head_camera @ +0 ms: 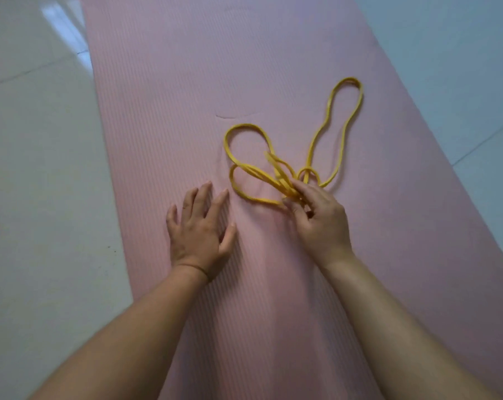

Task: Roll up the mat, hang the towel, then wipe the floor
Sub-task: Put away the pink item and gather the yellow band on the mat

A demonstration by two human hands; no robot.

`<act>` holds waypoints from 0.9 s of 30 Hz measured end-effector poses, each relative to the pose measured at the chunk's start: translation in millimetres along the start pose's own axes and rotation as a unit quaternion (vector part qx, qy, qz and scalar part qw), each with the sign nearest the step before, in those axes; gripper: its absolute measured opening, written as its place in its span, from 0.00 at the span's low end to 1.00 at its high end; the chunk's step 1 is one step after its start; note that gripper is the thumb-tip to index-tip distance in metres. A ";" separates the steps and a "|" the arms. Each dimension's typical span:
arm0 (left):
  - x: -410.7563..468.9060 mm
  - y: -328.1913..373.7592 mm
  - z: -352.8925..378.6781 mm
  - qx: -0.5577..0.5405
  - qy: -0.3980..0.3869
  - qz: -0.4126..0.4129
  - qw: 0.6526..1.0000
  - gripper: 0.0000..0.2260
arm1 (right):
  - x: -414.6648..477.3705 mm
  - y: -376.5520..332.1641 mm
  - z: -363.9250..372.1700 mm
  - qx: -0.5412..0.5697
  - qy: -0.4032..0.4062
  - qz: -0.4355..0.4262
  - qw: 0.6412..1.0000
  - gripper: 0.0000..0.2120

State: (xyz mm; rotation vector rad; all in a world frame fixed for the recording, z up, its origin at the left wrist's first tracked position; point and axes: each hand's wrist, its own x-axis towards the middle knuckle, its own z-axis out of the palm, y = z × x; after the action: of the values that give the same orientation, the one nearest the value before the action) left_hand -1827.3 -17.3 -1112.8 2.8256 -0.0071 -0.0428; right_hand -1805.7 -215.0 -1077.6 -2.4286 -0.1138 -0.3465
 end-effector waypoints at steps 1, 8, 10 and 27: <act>-1.0 0.4 -1.8 -0.006 -0.002 0.004 1.000 0.30 | -16.5 -4.9 -8.8 0.003 -0.001 0.012 1.000 0.16; -71.5 -32.4 -16.2 0.021 -0.091 0.072 0.993 0.32 | -120.3 -43.5 -57.5 0.013 -0.045 0.030 0.998 0.17; -115.5 -41.7 -22.8 0.004 -0.109 0.045 0.993 0.33 | -144.6 -55.4 -64.7 0.021 -0.052 0.038 0.998 0.17; -367.2 1.5 -147.4 -0.094 -0.040 -0.091 0.991 0.32 | -291.2 -138.9 -152.6 0.155 -0.231 -0.059 0.959 0.15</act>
State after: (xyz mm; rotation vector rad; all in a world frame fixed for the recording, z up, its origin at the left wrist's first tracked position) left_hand -2189.8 30.5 -961.7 2.6268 0.2257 -0.1886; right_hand -2142.5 -203.0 -960.1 -2.1497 -0.4819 0.1856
